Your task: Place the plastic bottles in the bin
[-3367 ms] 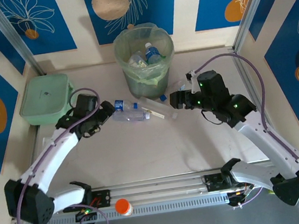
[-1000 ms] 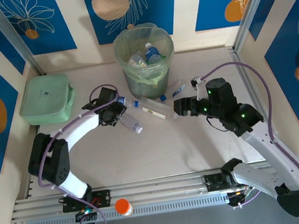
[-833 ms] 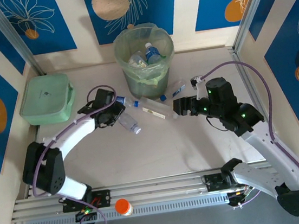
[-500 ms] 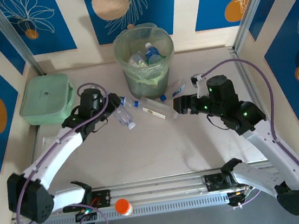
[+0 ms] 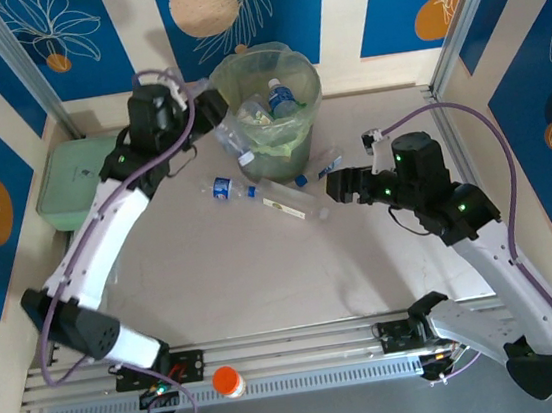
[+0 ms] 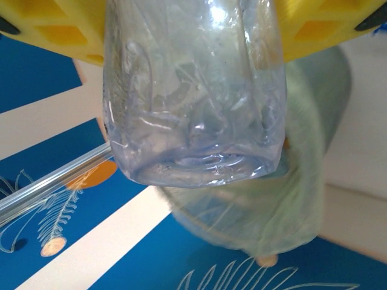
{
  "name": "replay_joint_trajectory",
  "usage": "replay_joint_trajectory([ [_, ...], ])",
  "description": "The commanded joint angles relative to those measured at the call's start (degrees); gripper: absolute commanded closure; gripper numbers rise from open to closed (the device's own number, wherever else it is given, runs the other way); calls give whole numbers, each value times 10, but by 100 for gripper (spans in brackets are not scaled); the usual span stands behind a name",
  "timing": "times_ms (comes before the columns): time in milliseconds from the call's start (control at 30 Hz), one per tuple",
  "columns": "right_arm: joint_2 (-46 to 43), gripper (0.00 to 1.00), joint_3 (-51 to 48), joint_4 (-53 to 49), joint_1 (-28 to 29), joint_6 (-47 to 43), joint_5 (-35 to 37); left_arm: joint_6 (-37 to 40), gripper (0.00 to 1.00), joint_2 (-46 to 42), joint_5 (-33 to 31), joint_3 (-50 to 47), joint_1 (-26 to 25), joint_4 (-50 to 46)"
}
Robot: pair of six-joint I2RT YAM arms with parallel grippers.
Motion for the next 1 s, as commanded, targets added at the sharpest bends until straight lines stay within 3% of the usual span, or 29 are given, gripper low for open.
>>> replay_joint_trajectory([
  [0,-1,20,15,-13,-11,3,-19,9,48,74,38,103,7,-27],
  [133,3,20,11,-12,-21,3,-25,-16,48,174,29,225,8,-33],
  [300,12,20,10,-9,-24,0,-25,-101,50,280,-2,331,10,16],
  [500,16,20,6,-8,-26,-2,-20,-175,52,434,11,531,4,8],
  [867,10,20,9,-14,-36,-18,-8,-150,54,507,0,547,-21,37],
  [967,9,20,5,-14,-38,-18,-11,-161,47,523,8,547,-24,49],
])
